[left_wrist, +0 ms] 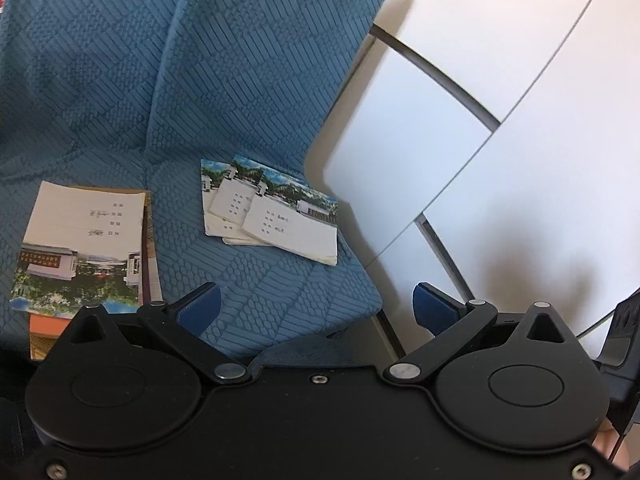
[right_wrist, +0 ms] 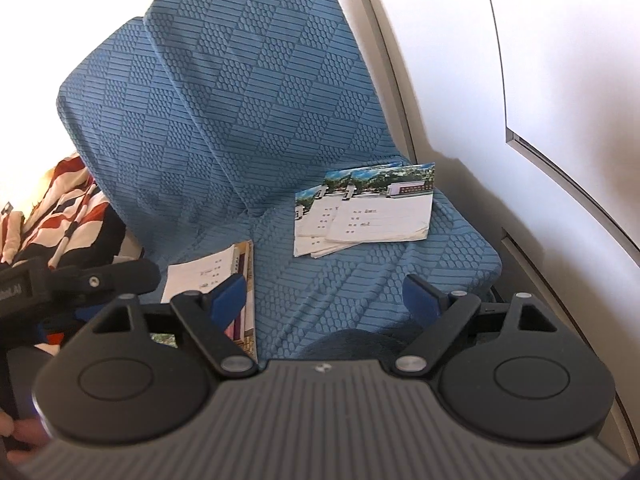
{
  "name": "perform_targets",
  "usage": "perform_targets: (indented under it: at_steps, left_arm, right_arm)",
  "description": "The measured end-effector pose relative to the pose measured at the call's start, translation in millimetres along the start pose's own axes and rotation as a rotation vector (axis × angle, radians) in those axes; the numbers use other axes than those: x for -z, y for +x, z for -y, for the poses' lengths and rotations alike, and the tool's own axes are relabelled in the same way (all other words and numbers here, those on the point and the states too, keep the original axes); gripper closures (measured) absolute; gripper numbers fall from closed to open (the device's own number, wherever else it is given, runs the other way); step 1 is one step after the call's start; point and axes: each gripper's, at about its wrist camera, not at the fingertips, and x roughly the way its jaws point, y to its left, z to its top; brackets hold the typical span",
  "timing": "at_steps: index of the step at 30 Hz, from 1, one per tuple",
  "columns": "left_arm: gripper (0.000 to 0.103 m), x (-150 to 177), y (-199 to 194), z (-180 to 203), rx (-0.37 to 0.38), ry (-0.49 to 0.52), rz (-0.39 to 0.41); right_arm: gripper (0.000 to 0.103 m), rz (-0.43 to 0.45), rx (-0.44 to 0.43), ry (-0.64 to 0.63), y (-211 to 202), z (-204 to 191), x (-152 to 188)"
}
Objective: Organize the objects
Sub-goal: 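Raise both open grippers away from the stack, then move both grippers down toward the remaining postcard pile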
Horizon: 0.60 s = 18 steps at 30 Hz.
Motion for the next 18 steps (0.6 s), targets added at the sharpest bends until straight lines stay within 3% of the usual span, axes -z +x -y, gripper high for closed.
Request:
perform_targets:
  at_steps: [18]
  left_arm:
    - [0.001,-19.1,77.9,-11.2,-0.031,-0.028,-0.052]
  right_arm:
    - [0.017,-0.053,0.024,0.049,54.2,33.4,-12.3]
